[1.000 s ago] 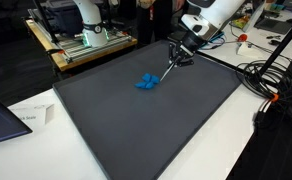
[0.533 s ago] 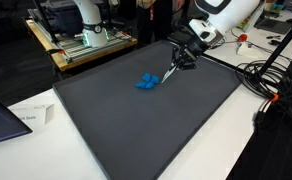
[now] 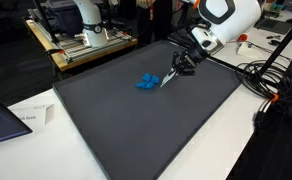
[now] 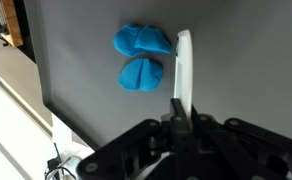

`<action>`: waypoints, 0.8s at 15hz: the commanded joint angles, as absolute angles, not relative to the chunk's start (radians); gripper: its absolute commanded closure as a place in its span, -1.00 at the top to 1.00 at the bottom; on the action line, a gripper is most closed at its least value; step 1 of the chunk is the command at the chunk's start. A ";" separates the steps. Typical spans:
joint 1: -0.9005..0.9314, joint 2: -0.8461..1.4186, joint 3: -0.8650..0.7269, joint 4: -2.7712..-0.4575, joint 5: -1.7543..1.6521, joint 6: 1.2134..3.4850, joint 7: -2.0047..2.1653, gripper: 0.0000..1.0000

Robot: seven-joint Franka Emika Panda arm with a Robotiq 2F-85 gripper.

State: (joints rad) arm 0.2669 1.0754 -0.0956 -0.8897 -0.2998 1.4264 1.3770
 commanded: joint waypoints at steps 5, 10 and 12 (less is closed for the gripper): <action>0.280 1.131 -0.137 -0.751 -0.329 1.267 1.357 -0.98; 0.282 1.148 -0.148 -0.724 -0.344 1.216 1.358 -0.98; 0.286 1.160 -0.158 -0.712 -0.357 1.192 1.361 -0.98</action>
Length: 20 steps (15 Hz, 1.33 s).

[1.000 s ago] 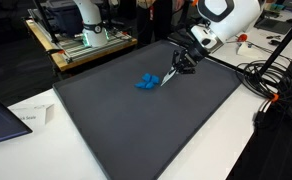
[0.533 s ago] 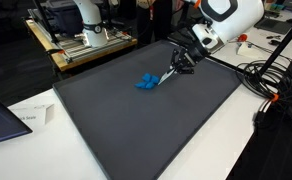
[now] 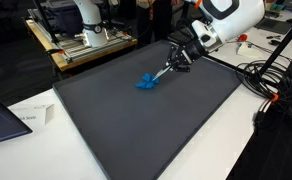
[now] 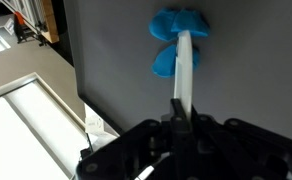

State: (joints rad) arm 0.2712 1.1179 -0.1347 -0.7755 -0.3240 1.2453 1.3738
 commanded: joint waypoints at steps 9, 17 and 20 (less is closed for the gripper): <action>0.283 1.179 -0.169 -0.702 -0.372 1.123 1.334 -0.98; 0.259 1.144 -0.154 -0.744 -0.350 1.152 1.300 -0.98; 0.245 1.118 -0.143 -0.779 -0.336 1.176 1.283 -0.98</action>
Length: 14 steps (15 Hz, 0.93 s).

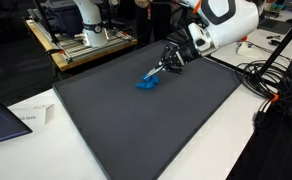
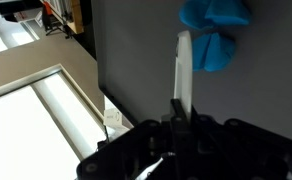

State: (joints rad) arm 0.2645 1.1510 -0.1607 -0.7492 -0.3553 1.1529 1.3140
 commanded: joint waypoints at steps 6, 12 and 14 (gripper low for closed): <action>0.196 0.995 -0.087 -0.954 -0.251 1.335 1.294 -0.98; 0.145 0.833 -0.066 -1.222 -0.187 1.516 1.286 -0.98; 0.134 0.786 -0.075 -1.305 -0.160 1.574 1.273 -0.98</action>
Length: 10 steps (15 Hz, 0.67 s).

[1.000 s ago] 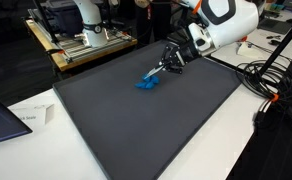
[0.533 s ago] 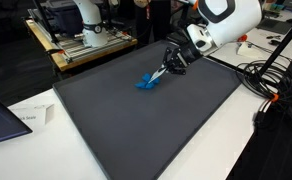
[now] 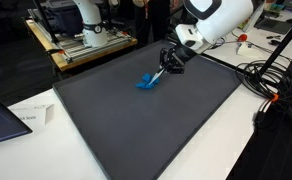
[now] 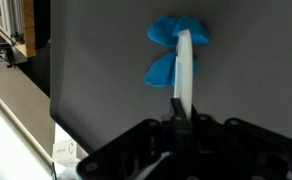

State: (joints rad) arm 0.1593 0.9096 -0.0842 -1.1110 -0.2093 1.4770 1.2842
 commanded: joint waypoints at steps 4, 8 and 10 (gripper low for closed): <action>0.092 0.676 -0.069 -1.481 -0.092 1.731 1.244 -0.98; 0.063 0.564 -0.066 -1.664 -0.038 1.957 1.181 -0.98; 0.052 0.508 -0.066 -1.760 -0.012 2.050 1.137 -0.98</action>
State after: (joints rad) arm 0.0780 0.6370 -0.0822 -1.5660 -0.0643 1.9149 1.1993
